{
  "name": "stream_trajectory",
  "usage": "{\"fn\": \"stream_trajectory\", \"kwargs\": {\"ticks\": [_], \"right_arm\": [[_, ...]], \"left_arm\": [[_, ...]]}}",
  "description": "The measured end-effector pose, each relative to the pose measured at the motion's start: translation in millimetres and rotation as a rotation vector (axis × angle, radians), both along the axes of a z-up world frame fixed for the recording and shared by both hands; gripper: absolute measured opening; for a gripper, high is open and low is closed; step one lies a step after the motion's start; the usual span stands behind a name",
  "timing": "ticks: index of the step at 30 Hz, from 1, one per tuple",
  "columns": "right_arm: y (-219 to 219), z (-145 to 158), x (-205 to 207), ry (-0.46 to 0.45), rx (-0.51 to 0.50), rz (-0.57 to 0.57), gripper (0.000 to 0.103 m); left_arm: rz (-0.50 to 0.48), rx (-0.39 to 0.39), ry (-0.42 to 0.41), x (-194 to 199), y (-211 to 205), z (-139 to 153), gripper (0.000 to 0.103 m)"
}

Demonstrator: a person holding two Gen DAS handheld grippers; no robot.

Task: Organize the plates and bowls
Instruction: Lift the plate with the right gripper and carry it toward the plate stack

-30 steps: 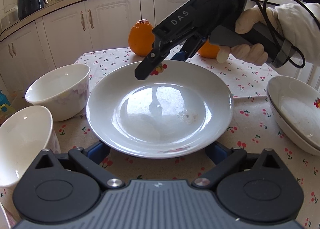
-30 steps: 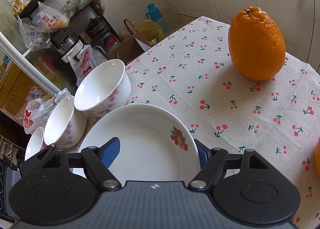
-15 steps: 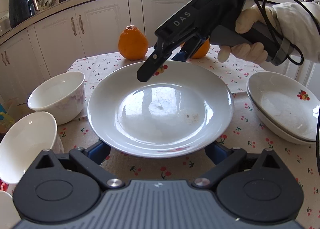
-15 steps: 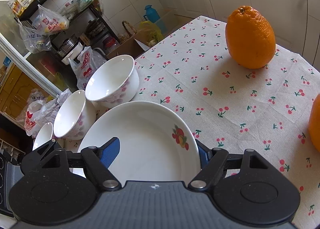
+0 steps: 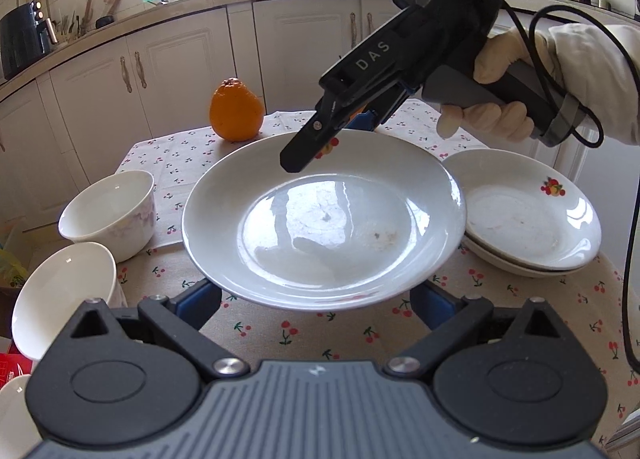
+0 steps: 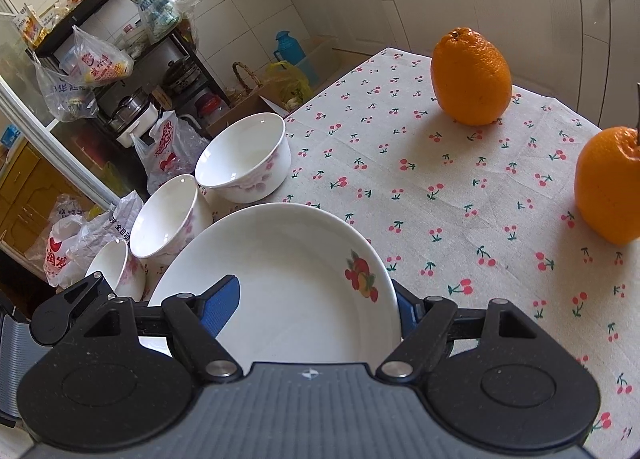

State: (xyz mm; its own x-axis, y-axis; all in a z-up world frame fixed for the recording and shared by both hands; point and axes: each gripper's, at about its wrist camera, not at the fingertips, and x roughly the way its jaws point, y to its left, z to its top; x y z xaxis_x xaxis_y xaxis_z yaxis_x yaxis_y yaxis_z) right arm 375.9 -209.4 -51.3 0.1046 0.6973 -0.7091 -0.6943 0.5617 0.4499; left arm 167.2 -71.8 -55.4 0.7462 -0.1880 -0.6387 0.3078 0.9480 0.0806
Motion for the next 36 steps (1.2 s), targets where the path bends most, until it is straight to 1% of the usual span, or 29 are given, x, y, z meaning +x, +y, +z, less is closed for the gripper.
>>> {"fn": "stream_trajectory", "kwargs": {"ticks": [9, 22, 36], "right_arm": [[-28.9, 4.6, -27.3, -0.010, -0.005, -0.061, 0.082], [-75.6, 11.5, -61.2, -0.036, 0.006, -0.155, 0.082], [-120.5, 2.8, -86.4, -0.027, -0.005, -0.263, 0.083]], "left_arm": [[-0.075, 0.011, -0.010, -17.3, -14.8, 8.9, 0.100], [-0.181, 0.017, -0.009, -26.9, -37.5, 10.8, 0.100], [-0.290, 0.011, 0.016, -28.7, -63.6, 4.0, 0.100]]}}
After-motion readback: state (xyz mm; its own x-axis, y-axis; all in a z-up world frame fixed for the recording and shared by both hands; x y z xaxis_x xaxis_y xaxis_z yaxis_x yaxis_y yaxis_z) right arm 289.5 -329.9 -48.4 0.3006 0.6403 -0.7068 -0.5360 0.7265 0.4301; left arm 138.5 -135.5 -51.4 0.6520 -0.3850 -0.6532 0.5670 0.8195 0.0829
